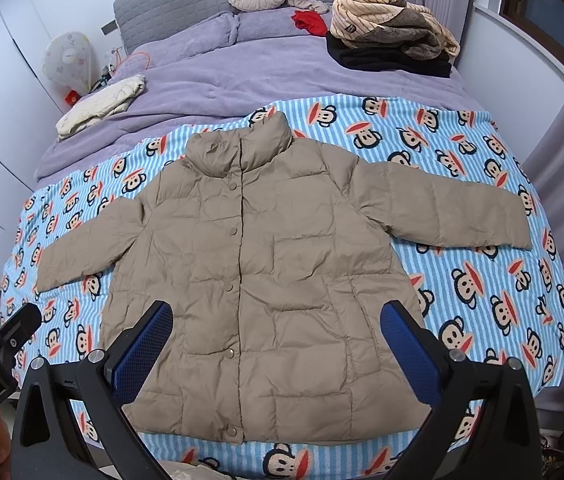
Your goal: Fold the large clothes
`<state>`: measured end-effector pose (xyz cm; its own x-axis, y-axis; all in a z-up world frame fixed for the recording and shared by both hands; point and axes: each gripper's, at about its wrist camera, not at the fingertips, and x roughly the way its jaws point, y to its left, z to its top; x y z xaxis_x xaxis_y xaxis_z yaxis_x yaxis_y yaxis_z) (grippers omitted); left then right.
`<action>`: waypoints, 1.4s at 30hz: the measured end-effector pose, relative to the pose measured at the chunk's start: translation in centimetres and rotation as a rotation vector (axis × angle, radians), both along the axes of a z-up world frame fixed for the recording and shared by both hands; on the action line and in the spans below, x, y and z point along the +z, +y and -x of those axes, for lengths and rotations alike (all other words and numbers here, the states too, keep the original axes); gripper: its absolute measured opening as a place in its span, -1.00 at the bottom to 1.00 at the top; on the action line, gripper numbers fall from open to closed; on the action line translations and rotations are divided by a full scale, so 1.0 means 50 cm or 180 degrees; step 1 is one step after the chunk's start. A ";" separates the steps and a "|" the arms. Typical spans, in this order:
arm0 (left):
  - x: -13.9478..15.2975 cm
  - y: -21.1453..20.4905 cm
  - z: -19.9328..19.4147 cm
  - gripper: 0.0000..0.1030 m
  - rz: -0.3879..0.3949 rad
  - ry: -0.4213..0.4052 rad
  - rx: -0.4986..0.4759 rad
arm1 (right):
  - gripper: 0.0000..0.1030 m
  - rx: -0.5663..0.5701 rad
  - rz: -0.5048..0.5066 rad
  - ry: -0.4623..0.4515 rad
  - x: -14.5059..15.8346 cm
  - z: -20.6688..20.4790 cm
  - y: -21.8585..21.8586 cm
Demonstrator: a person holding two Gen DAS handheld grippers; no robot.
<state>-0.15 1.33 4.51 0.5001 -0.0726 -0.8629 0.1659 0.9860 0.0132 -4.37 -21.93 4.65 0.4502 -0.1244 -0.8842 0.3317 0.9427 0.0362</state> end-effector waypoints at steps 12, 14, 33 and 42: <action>0.000 -0.001 0.000 1.00 -0.0006 0.0007 -0.0002 | 1.00 0.0002 -0.0014 0.0004 -0.002 0.003 0.000; 0.000 -0.002 0.000 1.00 -0.0007 0.0006 -0.0001 | 1.00 0.0000 -0.0019 0.0006 -0.001 0.002 -0.001; -0.009 -0.004 0.004 1.00 0.0018 0.0031 -0.0028 | 1.00 -0.0007 -0.0040 0.0019 0.001 -0.002 -0.008; -0.022 0.004 -0.011 1.00 0.0097 0.0144 -0.0032 | 1.00 -0.0015 -0.0111 0.0071 -0.016 0.012 0.011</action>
